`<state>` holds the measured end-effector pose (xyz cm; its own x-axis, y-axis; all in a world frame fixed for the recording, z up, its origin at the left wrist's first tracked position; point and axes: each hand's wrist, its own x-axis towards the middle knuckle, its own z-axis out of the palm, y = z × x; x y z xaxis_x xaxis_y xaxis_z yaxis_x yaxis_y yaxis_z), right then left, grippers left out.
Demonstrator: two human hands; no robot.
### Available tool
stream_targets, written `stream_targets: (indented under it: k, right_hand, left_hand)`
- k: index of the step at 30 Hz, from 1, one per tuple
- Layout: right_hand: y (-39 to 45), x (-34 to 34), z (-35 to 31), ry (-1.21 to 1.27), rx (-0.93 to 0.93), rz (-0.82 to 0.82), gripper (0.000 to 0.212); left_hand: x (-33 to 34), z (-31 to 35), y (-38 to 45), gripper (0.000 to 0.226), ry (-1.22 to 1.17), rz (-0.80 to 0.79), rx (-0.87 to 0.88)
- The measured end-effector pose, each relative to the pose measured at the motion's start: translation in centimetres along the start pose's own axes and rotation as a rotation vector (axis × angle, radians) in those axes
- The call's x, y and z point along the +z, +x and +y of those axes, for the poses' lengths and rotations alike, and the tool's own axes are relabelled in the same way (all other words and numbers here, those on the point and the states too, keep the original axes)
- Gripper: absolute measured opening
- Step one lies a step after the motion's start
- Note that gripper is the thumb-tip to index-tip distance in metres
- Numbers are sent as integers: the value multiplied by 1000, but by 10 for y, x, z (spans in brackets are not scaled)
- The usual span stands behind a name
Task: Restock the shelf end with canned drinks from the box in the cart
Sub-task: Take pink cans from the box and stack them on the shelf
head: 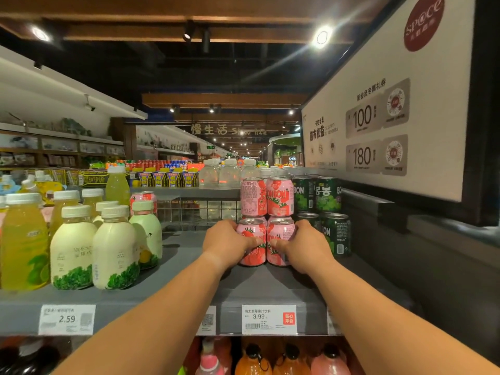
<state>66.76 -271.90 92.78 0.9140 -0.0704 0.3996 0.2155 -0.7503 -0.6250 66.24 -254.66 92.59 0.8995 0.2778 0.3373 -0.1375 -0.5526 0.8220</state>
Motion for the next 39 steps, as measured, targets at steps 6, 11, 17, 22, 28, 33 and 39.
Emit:
stream_targets:
  k: [6,11,17,22,28,33,39]
  right_hand:
    - [0,-1,0,10,5,-19,61]
    - [0,0,1,18,16,-27,64]
    - [-4,-3,-4,-15,-6,60,79]
    - [-33,-19,-20,-180,-254,216,68]
    - [-112,-12,-75,9,-512,201,58]
    - [-207,42,-110,114,-698,56,50]
    - [-347,145,-134,160,-733,-221,52]
  left_hand:
    - [-1,-1,-2,30,-23,-13,2]
    - [-1,0,-5,30,3,-9,0]
    - [-17,12,-13,64,168,8,15]
    - [-59,26,-43,88,268,131,119]
    - [-115,26,-109,66,112,258,246]
    - [-161,-27,-199,52,160,391,286]
    - [-230,-167,-348,46,345,493,-9]
